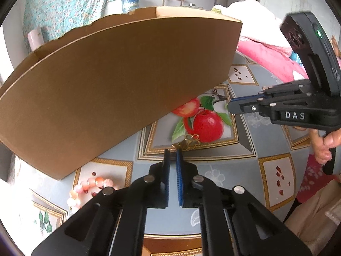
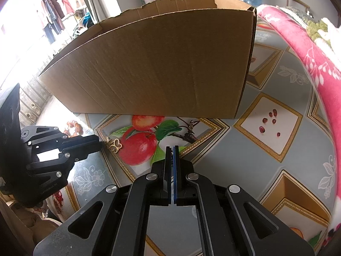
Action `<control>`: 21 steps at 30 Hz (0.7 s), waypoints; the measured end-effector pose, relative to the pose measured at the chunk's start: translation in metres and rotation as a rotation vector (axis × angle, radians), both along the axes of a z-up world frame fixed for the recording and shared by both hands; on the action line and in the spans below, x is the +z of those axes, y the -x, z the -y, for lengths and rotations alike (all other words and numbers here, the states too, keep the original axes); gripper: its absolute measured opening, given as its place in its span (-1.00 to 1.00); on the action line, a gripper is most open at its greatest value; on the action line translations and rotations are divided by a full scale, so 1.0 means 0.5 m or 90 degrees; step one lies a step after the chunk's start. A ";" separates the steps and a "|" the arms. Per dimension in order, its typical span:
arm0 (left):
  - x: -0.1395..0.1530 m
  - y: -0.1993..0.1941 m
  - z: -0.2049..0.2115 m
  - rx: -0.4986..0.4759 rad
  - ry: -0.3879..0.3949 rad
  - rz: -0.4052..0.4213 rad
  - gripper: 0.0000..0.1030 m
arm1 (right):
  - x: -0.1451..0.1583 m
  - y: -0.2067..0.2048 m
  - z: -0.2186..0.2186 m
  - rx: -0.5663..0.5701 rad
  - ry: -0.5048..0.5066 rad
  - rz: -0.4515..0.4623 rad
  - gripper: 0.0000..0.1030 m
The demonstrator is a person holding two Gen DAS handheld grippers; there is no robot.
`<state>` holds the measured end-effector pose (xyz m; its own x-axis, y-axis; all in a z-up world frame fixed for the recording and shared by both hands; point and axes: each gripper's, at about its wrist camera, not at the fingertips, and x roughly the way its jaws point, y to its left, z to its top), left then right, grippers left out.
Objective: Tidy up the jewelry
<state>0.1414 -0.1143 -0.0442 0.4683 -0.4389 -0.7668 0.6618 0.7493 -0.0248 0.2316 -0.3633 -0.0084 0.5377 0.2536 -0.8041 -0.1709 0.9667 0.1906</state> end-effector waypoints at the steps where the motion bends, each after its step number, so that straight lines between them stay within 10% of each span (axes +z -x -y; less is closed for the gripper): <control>1: 0.001 -0.005 -0.004 0.005 0.011 -0.011 -0.89 | 0.001 0.001 0.000 0.000 -0.001 0.000 -1.00; 21: 0.003 -0.011 0.022 0.000 0.025 -0.037 -0.83 | -0.001 0.010 0.003 -0.004 -0.005 0.001 -1.00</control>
<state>0.1468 -0.1253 -0.0428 0.4239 -0.4695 -0.7745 0.6581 0.7472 -0.0928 0.2265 -0.3647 -0.0091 0.5410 0.2564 -0.8010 -0.1655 0.9662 0.1975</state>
